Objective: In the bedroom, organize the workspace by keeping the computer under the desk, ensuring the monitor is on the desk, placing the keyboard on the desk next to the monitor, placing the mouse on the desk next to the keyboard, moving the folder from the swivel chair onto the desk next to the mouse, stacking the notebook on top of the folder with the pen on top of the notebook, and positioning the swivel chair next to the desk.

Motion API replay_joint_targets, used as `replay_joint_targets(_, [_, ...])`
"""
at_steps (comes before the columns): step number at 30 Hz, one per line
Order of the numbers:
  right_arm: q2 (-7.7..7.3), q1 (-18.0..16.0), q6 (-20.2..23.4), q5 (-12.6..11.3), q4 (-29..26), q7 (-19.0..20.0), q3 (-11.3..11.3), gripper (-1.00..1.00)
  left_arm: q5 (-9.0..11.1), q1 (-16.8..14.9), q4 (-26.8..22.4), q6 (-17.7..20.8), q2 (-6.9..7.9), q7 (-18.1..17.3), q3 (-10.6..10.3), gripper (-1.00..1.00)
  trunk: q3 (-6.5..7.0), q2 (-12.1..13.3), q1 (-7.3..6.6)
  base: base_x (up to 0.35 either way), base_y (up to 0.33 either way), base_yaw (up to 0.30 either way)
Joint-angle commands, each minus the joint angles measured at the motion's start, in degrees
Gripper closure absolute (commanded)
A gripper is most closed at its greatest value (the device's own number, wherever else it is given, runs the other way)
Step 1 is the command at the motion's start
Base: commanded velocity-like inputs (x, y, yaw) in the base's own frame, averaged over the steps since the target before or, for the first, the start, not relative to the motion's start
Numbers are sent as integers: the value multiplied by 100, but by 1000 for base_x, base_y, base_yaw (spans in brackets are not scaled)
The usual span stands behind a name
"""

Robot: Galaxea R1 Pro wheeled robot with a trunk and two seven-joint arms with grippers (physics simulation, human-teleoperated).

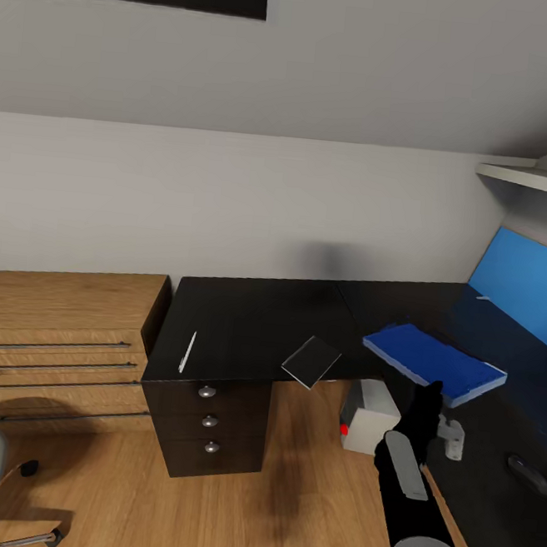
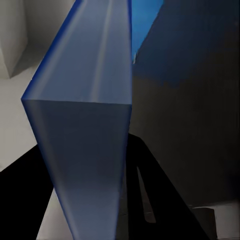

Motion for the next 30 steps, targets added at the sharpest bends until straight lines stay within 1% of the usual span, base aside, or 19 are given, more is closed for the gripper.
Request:
replay_joint_targets(1, [10, -9, -40, -130, 6, 25, -4, 100, 55, -3, 2, -26, 1, 16, -18, -100, -6, -4, 0, 0, 0, 0])
replay_joint_targets(3, [23, -16, -98, -447, 24, 25, -6, 100, 58, -3, 2, -28, 0, 16, -18, -100, -6, -4, 0, 0, 0, 0])
replay_joint_targets(6, [26, -15, -112, -613, 39, 31, 2, 100, 59, -3, 2, -28, 0, 16, -18, -100, -6, -4, 0, 0, 0, 0])
replay_joint_targets(8, [22, -15, -118, -661, 45, 36, 0, 100, 59, -3, 2, -29, 0, 16, -18, -100, -6, -4, 0, 0, 0, 0])
replay_joint_targets(23, [-10, -1, -131, -664, 63, 136, -25, 100, 59, -3, -6, -38, 0, 22, -10, -100, -6, -4, 0, 0, 0, -3])
replay_joint_targets(30, [-14, 2, -131, -664, 253, 143, -20, 100, 59, -2, -13, -38, 0, 25, -9, -100, -22, -4, 0, 0, 0, -176])
